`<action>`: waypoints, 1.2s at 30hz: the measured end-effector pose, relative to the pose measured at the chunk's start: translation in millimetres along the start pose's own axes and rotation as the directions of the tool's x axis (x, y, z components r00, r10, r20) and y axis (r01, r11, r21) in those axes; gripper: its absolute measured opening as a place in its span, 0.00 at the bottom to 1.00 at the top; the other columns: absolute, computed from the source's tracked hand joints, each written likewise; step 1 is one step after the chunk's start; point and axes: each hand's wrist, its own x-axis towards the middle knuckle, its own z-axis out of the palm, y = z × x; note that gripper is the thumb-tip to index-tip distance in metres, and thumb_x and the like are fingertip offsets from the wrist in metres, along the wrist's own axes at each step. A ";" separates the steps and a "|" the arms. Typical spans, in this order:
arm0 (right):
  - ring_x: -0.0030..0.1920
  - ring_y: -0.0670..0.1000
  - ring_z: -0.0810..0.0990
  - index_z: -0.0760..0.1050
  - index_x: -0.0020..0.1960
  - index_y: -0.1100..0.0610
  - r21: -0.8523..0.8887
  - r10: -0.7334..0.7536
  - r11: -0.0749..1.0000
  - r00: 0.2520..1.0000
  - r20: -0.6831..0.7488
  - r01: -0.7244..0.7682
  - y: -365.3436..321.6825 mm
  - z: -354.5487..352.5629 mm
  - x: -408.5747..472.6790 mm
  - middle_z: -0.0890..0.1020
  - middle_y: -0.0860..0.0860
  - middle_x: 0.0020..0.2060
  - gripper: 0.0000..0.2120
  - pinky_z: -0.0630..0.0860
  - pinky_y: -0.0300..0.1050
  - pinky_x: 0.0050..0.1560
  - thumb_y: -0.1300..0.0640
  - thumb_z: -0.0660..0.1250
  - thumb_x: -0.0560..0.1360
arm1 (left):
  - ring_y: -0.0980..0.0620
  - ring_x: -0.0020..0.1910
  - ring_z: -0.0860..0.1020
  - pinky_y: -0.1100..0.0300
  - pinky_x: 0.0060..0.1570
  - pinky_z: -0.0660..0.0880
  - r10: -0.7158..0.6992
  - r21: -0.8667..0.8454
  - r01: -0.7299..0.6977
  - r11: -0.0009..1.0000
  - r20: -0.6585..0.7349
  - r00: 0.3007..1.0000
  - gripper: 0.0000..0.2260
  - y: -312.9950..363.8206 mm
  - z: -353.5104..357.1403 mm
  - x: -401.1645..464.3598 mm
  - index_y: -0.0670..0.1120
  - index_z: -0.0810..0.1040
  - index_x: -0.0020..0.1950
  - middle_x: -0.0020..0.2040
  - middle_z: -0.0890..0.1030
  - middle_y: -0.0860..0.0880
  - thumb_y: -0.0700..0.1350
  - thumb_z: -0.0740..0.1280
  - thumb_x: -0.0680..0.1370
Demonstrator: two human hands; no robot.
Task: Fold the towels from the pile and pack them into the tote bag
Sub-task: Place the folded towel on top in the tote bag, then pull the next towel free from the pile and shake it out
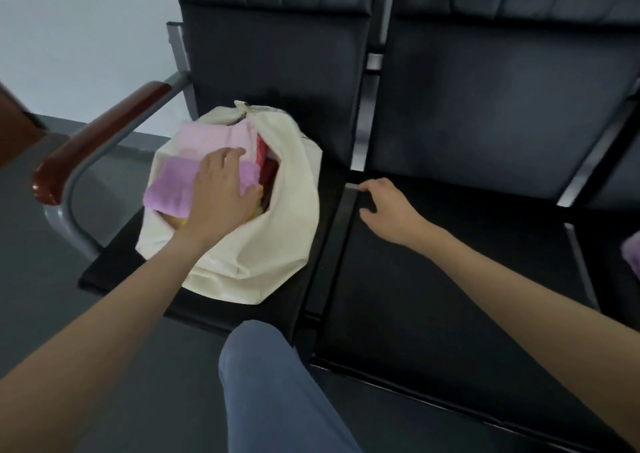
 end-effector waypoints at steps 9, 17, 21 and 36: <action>0.64 0.60 0.71 0.68 0.69 0.62 -0.081 0.444 0.890 0.893 -0.072 -0.449 200.1 -91.9 -168.8 0.69 0.61 0.65 0.21 0.66 0.43 0.63 0.60 0.65 0.77 | 0.40 0.68 0.67 0.51 0.66 0.64 0.208 -0.182 -0.164 0.970 0.259 0.943 0.25 198.8 73.4 -17.0 0.40 0.65 0.72 0.68 0.70 0.38 0.43 0.67 0.77; 0.59 0.66 0.73 0.75 0.59 0.69 0.047 0.674 0.725 0.695 -0.248 -0.687 351.3 -126.2 -306.0 0.79 0.67 0.52 0.19 0.67 0.49 0.59 0.60 0.67 0.71 | 0.46 0.71 0.65 0.53 0.68 0.66 0.485 -0.294 -0.391 0.872 0.415 0.769 0.27 380.7 157.3 -48.0 0.43 0.62 0.75 0.72 0.67 0.43 0.45 0.67 0.78; 0.59 0.68 0.70 0.68 0.62 0.70 0.188 0.765 0.613 0.517 -0.385 -0.767 402.9 -131.7 -351.8 0.71 0.70 0.57 0.20 0.66 0.55 0.60 0.66 0.66 0.72 | 0.45 0.72 0.64 0.49 0.69 0.65 0.583 -0.346 -0.469 0.813 0.472 0.661 0.27 453.5 195.6 -73.8 0.44 0.62 0.75 0.72 0.66 0.44 0.45 0.66 0.78; 0.42 0.60 0.78 0.78 0.46 0.65 0.494 0.761 0.576 0.205 -0.616 -0.651 509.3 -181.3 -348.6 0.81 0.59 0.39 0.12 0.70 0.47 0.39 0.58 0.61 0.79 | 0.48 0.68 0.68 0.56 0.64 0.67 0.674 -0.454 -0.498 0.739 0.500 0.544 0.22 566.5 245.5 -95.3 0.46 0.67 0.70 0.68 0.71 0.46 0.45 0.67 0.77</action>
